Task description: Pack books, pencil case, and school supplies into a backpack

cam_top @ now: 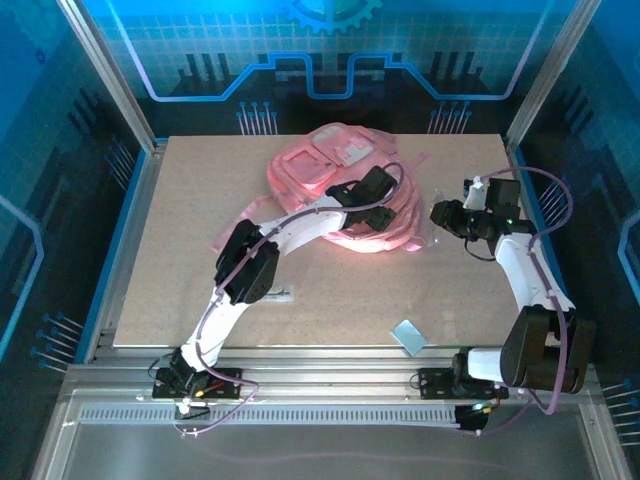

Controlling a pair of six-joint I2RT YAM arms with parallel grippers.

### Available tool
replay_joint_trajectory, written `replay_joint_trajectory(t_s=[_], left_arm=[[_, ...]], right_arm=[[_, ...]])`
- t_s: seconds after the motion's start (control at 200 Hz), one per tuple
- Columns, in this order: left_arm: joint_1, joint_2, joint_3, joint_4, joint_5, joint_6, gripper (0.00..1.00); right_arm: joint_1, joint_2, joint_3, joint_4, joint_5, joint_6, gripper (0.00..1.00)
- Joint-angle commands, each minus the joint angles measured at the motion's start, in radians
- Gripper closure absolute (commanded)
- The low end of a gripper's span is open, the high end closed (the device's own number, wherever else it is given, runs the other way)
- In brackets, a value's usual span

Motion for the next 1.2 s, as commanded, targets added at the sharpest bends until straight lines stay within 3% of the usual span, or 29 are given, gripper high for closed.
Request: replay_joint_trajectory(t_s=[0.0, 0.08, 0.135, 0.205, 0.27, 0.5, 0.66, 0.89, 1.196], left_arm=[[0.005, 0.034, 0.039, -0.108, -0.074, 0.039, 0.21], [0.012, 0.061, 0.041, -0.129, -0.086, 0.040, 0.26], [0.022, 0.079, 0.046, -0.141, -0.082, 0.022, 0.47], [0.043, 0.091, 0.053, -0.155, -0.046, -0.010, 0.66], [0.054, 0.087, 0.050, -0.155, -0.032, -0.026, 1.00], [0.056, -0.053, -0.007, -0.101, 0.039, -0.057, 1.00], [0.091, -0.198, -0.036, -0.063, 0.162, -0.154, 1.00], [0.172, -0.291, -0.044, -0.015, 0.355, -0.306, 1.00], [0.207, -0.289, -0.028, 0.011, 0.390, -0.361, 1.00]], right_arm=[[-0.019, -0.018, -0.013, 0.026, -0.029, -0.016, 0.68], [-0.019, -0.008, -0.014, 0.041, -0.039, -0.007, 0.68], [-0.019, -0.002, -0.014, 0.050, -0.046, -0.001, 0.68], [-0.019, 0.002, -0.013, 0.058, -0.053, 0.008, 0.69], [-0.019, -0.002, -0.013, 0.061, -0.055, 0.012, 0.69], [-0.016, -0.021, -0.014, 0.060, -0.052, 0.017, 0.70], [-0.002, -0.010, -0.018, 0.084, -0.053, 0.043, 0.70], [0.086, 0.050, 0.004, 0.160, -0.034, 0.114, 0.70], [0.228, 0.226, 0.071, 0.372, 0.068, 0.322, 0.71]])
